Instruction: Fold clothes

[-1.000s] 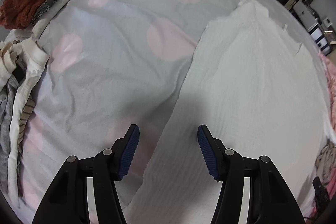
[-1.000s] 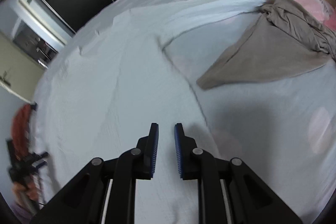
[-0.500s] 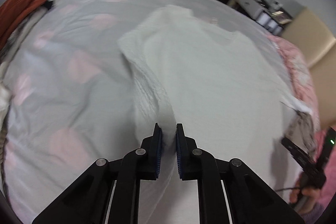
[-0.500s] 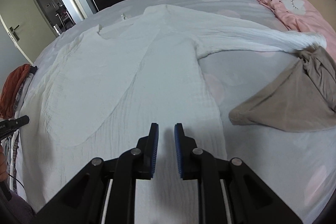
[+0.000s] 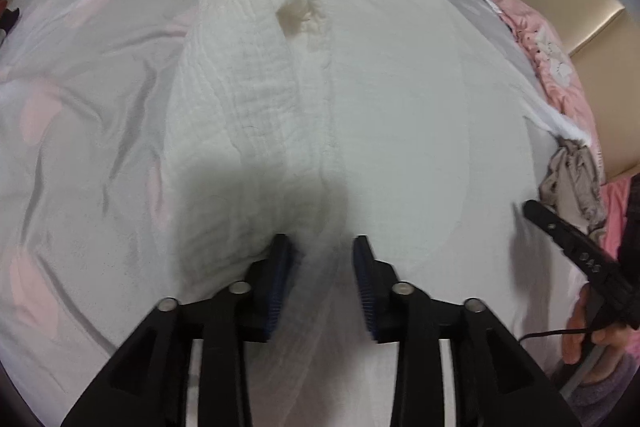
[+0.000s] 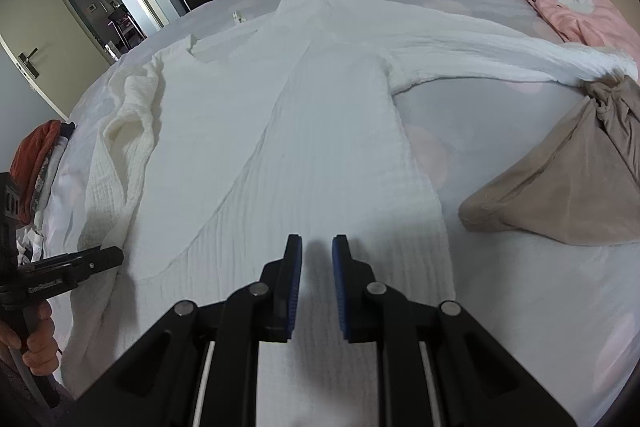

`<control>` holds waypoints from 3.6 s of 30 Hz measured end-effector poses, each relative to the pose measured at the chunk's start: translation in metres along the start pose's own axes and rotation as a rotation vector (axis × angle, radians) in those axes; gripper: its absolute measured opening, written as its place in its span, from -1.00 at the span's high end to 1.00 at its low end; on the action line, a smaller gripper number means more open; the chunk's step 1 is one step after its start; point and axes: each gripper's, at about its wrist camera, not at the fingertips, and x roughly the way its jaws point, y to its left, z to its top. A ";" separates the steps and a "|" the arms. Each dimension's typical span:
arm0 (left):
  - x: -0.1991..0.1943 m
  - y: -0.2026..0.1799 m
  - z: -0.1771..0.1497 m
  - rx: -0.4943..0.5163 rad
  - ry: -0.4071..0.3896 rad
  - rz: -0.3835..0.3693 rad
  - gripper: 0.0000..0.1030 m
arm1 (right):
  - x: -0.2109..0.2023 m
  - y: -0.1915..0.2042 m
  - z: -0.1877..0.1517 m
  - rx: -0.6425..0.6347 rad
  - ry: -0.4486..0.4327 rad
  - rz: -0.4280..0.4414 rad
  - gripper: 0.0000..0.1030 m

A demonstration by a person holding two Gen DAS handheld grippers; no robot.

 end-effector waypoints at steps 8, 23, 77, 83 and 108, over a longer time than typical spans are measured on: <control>-0.062 -0.009 -0.011 0.022 -0.113 -0.020 0.17 | -0.001 -0.003 0.002 0.007 -0.004 -0.002 0.70; -0.019 0.002 -0.024 0.029 -0.048 0.245 0.17 | 0.001 -0.008 0.003 0.033 0.002 0.015 0.70; -0.074 0.408 0.152 -0.535 -0.012 0.944 0.90 | 0.026 -0.030 0.018 0.072 -0.120 -0.126 0.70; -0.072 0.426 0.135 -0.614 -0.091 0.740 0.23 | 0.029 -0.031 0.017 0.071 -0.120 -0.130 0.70; -0.058 0.430 0.063 -0.939 -0.145 0.427 0.18 | 0.025 -0.030 0.015 0.080 -0.109 -0.117 0.67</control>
